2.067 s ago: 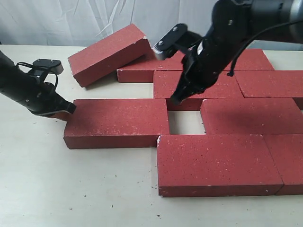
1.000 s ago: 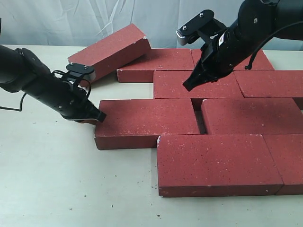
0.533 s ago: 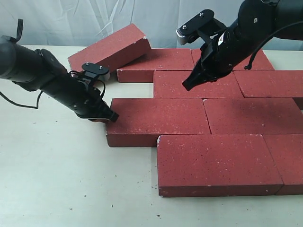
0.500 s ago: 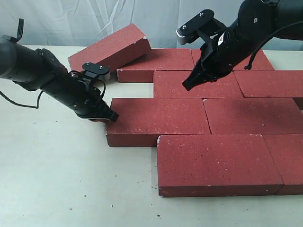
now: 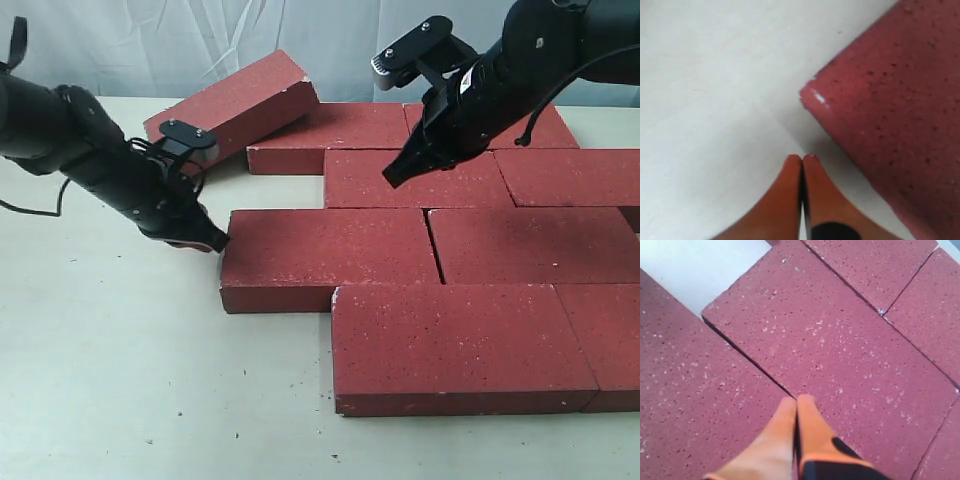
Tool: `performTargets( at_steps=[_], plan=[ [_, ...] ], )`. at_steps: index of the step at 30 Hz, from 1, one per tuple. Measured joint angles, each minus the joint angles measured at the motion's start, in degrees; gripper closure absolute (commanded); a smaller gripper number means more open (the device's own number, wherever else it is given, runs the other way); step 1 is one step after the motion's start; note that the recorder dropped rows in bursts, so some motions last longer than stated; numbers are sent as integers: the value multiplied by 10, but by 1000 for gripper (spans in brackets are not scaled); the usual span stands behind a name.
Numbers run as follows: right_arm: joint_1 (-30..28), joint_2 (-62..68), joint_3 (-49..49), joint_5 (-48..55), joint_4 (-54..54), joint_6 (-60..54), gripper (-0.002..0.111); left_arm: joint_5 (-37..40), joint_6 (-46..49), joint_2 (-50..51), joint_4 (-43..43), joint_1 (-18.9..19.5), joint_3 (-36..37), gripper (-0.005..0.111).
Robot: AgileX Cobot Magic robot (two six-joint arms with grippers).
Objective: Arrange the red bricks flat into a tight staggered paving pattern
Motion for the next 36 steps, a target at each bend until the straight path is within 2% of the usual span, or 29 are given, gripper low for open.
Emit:
performTargets(
  at_steps=[8, 11, 15, 17, 19, 24, 30, 36],
  plan=[
    [0, 0, 0, -49, 49, 0, 109, 5, -6, -31, 5, 57, 0, 107],
    [0, 5, 0, -127, 55, -10, 109, 16, -19, -48, -8, 72, 0, 107],
    [0, 46, -6, -293, 51, -24, 109, 5, -20, -83, -8, 75, 0, 107],
    [0, 75, -34, -312, 55, -25, 109, -23, -20, -96, -8, 79, 0, 107],
    [-4, 108, -86, -286, 65, -25, 109, -51, -29, -99, -8, 89, 0, 107],
    [-33, 214, -285, -120, 86, -24, 109, -85, -47, -98, -10, 117, 0, 107],
    [-68, 327, -484, 24, 186, -42, 109, -132, -53, -90, -35, 149, 0, 107],
    [-69, 426, -648, 68, 260, -82, 109, -190, -55, -30, -70, 162, -1, 107]
  ],
)
